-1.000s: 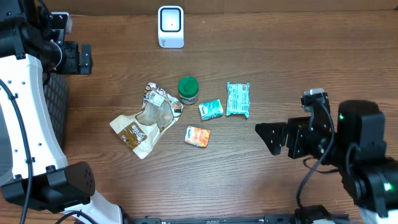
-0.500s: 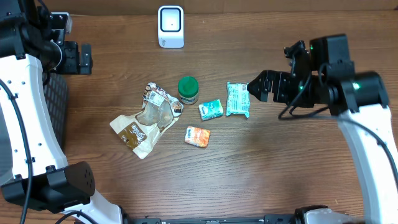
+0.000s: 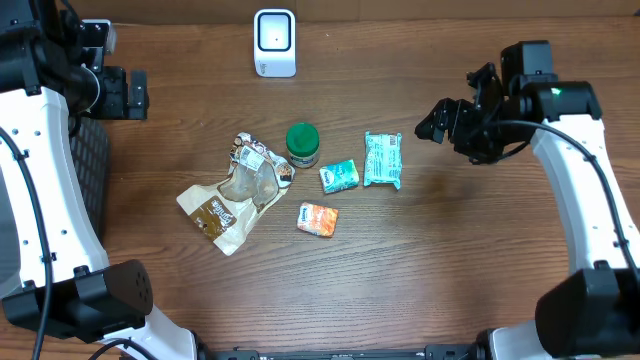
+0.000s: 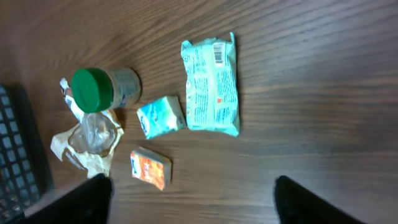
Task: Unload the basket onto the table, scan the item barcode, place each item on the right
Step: 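Move the right gripper over the wipes pack and grasp it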
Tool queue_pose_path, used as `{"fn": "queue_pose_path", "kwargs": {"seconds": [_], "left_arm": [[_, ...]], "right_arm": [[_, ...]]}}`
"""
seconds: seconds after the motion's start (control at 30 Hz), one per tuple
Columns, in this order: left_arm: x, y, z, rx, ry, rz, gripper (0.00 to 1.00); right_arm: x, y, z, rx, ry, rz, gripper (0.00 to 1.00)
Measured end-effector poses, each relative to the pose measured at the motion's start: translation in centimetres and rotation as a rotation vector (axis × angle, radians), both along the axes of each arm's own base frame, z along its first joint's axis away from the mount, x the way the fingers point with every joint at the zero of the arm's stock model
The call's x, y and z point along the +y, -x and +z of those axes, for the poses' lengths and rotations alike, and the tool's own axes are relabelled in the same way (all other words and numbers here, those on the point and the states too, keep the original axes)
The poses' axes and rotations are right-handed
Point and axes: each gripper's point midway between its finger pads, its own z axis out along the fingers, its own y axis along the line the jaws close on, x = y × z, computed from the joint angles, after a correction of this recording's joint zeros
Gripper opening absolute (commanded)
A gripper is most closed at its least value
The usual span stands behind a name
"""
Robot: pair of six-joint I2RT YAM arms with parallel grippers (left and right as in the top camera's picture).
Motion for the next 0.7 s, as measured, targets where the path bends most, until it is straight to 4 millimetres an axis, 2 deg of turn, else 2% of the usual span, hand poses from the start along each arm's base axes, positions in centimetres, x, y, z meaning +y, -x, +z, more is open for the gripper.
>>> {"fn": "queue_pose_path", "kwargs": {"seconds": [0.1, 0.4, 0.57, 0.7], "left_arm": [[0.0, 0.0, 0.0, 0.000, 0.000, 0.000, 0.99], [0.0, 0.0, 0.0, 0.000, 0.000, 0.000, 0.99], [0.0, 0.0, 0.0, 0.000, 0.000, 0.000, 1.00], [0.0, 0.0, 0.0, 0.000, 0.000, 0.000, 0.99]], "right_arm": [[0.2, -0.9, -1.0, 0.003, -0.016, -0.004, 0.71], [1.0, -1.0, -7.9, 0.083, -0.071, -0.023, 0.70], [1.5, -1.4, -10.7, 0.098, -0.108, -0.026, 0.63], [1.9, -2.0, -12.7, 0.113, -0.136, -0.021, 0.61]]}}
